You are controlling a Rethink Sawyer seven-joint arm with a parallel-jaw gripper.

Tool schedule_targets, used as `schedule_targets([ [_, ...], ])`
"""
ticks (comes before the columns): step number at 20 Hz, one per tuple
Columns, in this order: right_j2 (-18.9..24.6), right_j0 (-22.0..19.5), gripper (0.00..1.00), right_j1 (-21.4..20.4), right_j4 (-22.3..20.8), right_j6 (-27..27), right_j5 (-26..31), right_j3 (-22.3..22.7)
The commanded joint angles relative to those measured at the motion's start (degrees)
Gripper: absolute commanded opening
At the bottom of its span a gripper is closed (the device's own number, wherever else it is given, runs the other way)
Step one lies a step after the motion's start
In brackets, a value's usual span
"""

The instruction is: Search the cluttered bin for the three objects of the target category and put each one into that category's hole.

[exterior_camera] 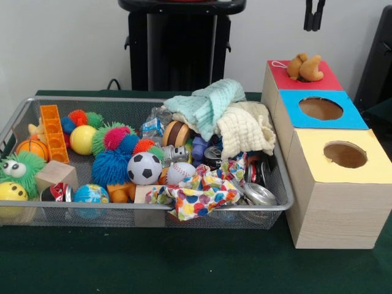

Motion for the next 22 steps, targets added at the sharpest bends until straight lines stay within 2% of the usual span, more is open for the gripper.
schedule_targets([
  [1, -0.2, -0.8, 0.0, 3.3, -0.2, 10.2, -0.7, -4.3],
  [9, 1.6, -2.1, 0.0, 9.4, -0.2, 10.6, -8.3, -4.5],
  [22, 2.1, -3.8, 0.0, 13.1, -1.0, 8.6, -11.2, -5.4],
])
